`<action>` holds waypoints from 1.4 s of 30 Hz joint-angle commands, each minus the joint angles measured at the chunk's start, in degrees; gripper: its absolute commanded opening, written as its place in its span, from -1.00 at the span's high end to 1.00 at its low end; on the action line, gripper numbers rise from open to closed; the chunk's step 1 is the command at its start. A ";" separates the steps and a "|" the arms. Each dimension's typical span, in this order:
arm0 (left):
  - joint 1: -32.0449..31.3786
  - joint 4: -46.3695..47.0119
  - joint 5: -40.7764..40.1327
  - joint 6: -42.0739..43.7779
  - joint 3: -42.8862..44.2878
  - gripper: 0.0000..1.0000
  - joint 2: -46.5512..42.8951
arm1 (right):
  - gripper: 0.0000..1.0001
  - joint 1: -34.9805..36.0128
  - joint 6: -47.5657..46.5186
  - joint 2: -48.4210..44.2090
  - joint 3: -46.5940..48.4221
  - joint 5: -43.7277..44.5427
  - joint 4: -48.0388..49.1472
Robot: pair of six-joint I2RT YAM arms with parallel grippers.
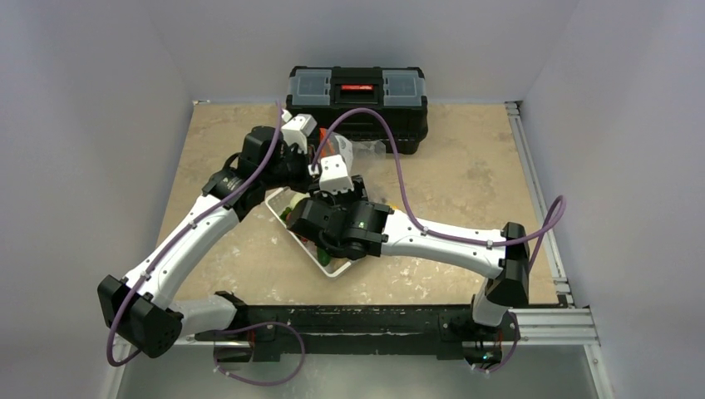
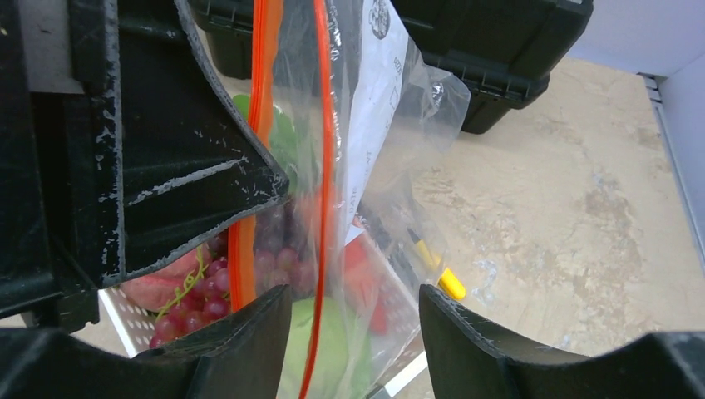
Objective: Place the food in the zip-top bag and seal the zipper
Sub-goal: Pick up the zipper food storage bag at the center of the board.
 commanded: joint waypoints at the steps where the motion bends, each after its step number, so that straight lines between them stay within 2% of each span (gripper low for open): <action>1: -0.14 1.44 -0.73 -1.29 2.61 1.00 -0.36 | -0.11 0.15 1.15 -2.23 0.02 4.18 -0.46; 7: -0.07 2.08 0.87 -1.91 2.37 1.00 -0.30 | 0.28 -0.98 -5.90 -5.20 -4.46 4.20 9.06; 10: -0.10 2.70 1.89 -2.26 2.13 1.00 -0.22 | 0.33 -2.44 -11.83 -7.92 -9.05 2.22 17.71; 14: -0.14 2.84 2.62 -2.52 2.17 1.00 0.28 | 0.33 -2.92 -13.83 -9.44 -10.83 2.13 20.20; 17: -0.13 2.85 3.24 -2.62 2.25 1.00 0.69 | 0.61 -2.93 -14.78 -10.41 -11.59 3.06 20.63; 19: -0.10 2.98 3.84 -2.83 2.26 1.00 0.98 | 0.68 -3.29 -16.48 -11.53 -12.97 3.14 22.16; 22: -0.10 3.59 5.29 -3.12 2.11 1.00 1.12 | 1.00 -4.76 -17.93 -13.74 -15.24 1.48 23.59; 27: -0.10 5.73 10.97 -3.26 1.87 1.00 2.26 | 1.00 -6.50 -20.41 -19.26 -21.01 0.44 27.50; 28: -0.11 5.76 12.20 -3.20 2.04 0.89 2.58 | 1.00 -6.90 -20.46 -20.43 -21.93 0.53 27.32; 30: -0.14 6.02 13.45 -3.13 2.02 0.33 2.82 | 1.00 -8.37 -19.69 -22.68 -23.64 1.20 25.32; 32: -0.10 6.62 13.82 -2.86 1.51 -0.15 2.20 | 1.00 -10.04 -18.14 -25.03 -24.98 2.35 21.66; 36: -0.14 7.10 12.80 -1.39 0.62 -0.40 -0.05 | 1.00 -13.33 -12.95 -29.81 -26.26 4.77 11.37; 42: -0.09 5.86 9.93 0.74 0.71 -0.57 -1.25 | 1.00 -17.22 -2.85 -32.51 -24.76 8.68 -8.63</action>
